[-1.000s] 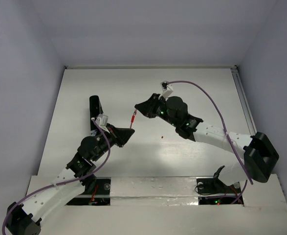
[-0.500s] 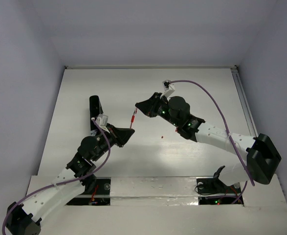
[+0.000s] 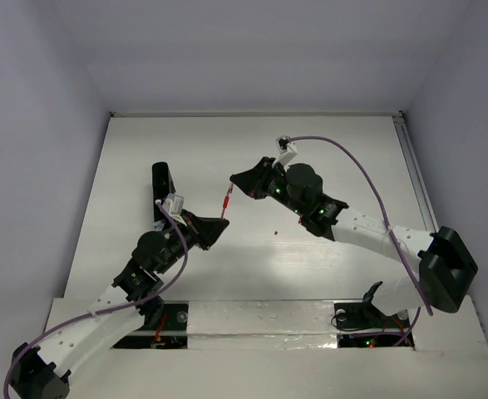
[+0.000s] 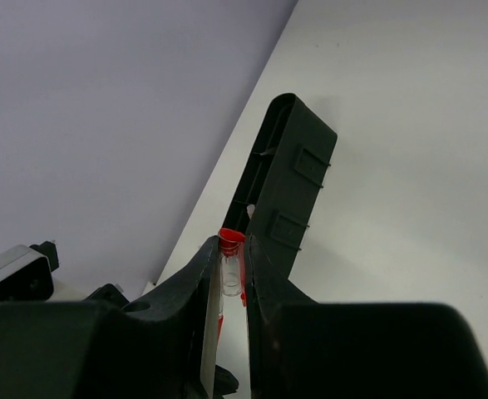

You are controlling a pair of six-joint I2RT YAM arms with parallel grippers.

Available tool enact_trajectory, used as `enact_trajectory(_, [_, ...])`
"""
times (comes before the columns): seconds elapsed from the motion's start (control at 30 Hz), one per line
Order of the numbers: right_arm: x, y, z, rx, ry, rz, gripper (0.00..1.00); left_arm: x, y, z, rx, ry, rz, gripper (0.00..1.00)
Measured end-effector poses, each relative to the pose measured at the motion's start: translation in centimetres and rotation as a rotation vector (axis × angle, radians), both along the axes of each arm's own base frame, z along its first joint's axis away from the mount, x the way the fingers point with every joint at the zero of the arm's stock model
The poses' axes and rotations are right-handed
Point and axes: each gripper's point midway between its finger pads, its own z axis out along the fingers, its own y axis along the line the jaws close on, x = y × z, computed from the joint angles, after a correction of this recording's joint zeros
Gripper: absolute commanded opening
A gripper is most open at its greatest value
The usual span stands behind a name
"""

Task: Sort the stationery into containers
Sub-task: Close the pen cap on the pen.

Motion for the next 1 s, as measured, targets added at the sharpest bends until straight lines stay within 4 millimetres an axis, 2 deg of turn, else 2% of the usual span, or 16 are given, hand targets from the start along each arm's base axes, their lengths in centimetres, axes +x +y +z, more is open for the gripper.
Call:
enact_trajectory(0.37, [0.7, 0.1, -0.6, -0.012, 0.008, -0.027, 0.0, -0.2, 0.1, 0.7, -0.017, -0.021, -0.002, 0.0])
enact_trajectory(1.0, [0.6, 0.4, 0.7, 0.031, -0.007, -0.015, 0.0, -0.2, 0.1, 0.5, -0.012, -0.015, -0.002, 0.0])
